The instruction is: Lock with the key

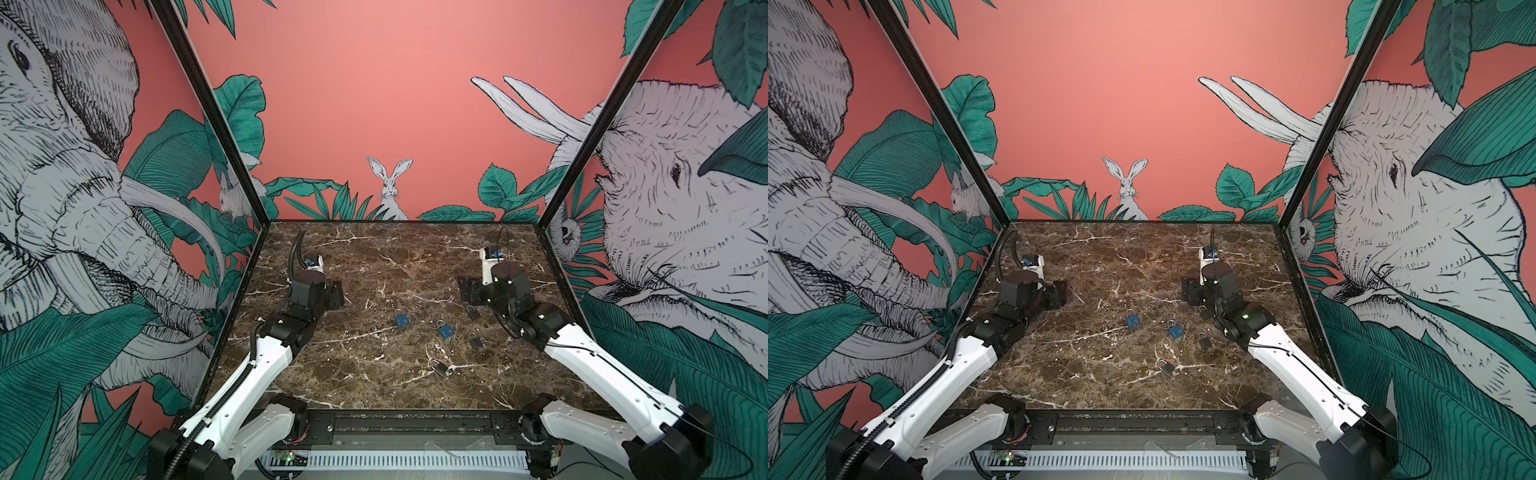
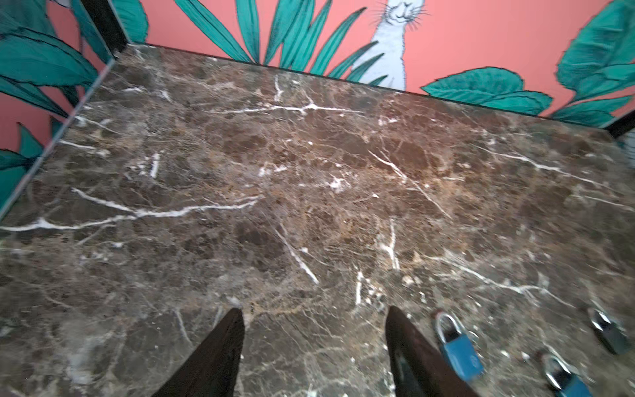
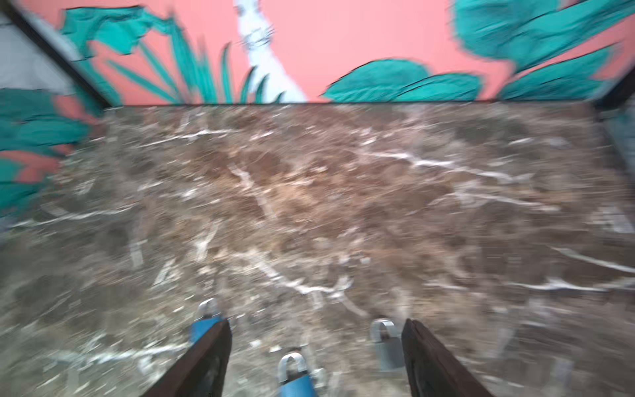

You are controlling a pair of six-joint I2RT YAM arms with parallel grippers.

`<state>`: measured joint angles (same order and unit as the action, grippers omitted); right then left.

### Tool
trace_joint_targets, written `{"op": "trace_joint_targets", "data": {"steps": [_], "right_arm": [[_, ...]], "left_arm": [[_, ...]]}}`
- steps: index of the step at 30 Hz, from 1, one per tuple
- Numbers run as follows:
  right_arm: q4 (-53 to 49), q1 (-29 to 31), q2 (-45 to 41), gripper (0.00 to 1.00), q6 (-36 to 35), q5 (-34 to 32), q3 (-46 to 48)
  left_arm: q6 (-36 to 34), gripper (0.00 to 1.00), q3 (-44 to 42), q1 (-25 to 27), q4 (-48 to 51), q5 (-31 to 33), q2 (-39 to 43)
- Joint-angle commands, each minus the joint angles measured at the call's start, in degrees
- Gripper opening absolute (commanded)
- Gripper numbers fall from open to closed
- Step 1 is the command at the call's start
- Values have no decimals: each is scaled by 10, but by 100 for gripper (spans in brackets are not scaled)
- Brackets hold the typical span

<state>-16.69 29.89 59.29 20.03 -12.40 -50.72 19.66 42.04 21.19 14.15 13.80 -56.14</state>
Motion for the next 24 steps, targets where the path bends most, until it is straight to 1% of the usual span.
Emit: {"op": "trace_joint_targets", "data": {"steps": [1,4,8,11,13,15,20,22,24], "right_arm": [[1,-22,-25,88,-70,-76,22],[40,-43,-51,98,-103,-120,54],[91,-89,-72,99,-117,-126,97],[124,-132,-65,99,-113,-120,128],[170,-158,-48,99,-119,-127,161],[221,-173,-30,99,-121,-152,191],[362,-216,6,99,-126,-146,269],[443,-227,25,99,-135,-142,304],[539,-234,60,99,-151,-144,332]], "left_arm": [[-69,94,12,-17,-36,86,-18],[-113,96,25,-27,-49,138,-43],[-188,97,-6,-35,-142,182,-55],[-217,98,-52,-52,-240,212,-65],[-234,98,-83,-66,-299,222,-79],[-236,99,-107,-82,-344,219,-96],[-254,99,-154,-106,-451,187,-138],[-255,99,-169,-114,-491,172,-154],[-256,98,-181,-124,-528,143,-171]]}}
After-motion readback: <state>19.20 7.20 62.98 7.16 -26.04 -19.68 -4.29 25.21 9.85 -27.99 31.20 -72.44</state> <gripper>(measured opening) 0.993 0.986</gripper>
